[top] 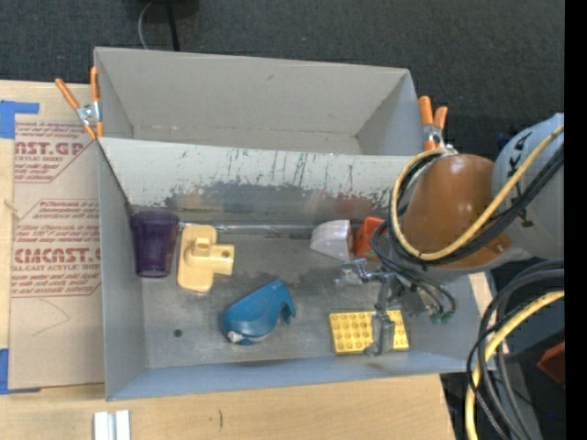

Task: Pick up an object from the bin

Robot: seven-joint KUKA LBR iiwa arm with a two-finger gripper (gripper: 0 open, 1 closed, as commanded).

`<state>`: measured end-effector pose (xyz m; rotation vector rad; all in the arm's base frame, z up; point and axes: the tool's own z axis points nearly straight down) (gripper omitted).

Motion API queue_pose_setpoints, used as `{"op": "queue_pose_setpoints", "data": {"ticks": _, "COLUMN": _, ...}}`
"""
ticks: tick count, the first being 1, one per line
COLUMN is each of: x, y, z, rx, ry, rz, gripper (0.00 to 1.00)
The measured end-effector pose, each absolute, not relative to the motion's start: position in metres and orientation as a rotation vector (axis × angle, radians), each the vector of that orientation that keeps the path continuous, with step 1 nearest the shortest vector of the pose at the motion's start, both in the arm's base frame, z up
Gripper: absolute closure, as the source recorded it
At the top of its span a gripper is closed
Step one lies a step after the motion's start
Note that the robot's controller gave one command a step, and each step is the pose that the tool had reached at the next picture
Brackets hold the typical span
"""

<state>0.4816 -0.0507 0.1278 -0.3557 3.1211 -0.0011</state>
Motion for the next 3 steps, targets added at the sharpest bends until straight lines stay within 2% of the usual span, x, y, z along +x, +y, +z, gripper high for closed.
{"op": "queue_pose_setpoints", "data": {"ticks": 1, "x": 0.486, "y": -0.058, "z": 0.09, "rx": -0.712, "ry": 3.049, "rz": -0.005, "gripper": 0.0}}
{"op": "queue_pose_setpoints", "data": {"ticks": 2, "x": 0.486, "y": -0.06, "z": 0.078, "rx": -0.751, "ry": 3.037, "rz": -0.006, "gripper": 0.0}}
{"op": "queue_pose_setpoints", "data": {"ticks": 3, "x": 0.493, "y": -0.053, "z": 0.093, "rx": -0.648, "ry": 3.068, "rz": 0.0, "gripper": 0.0}}
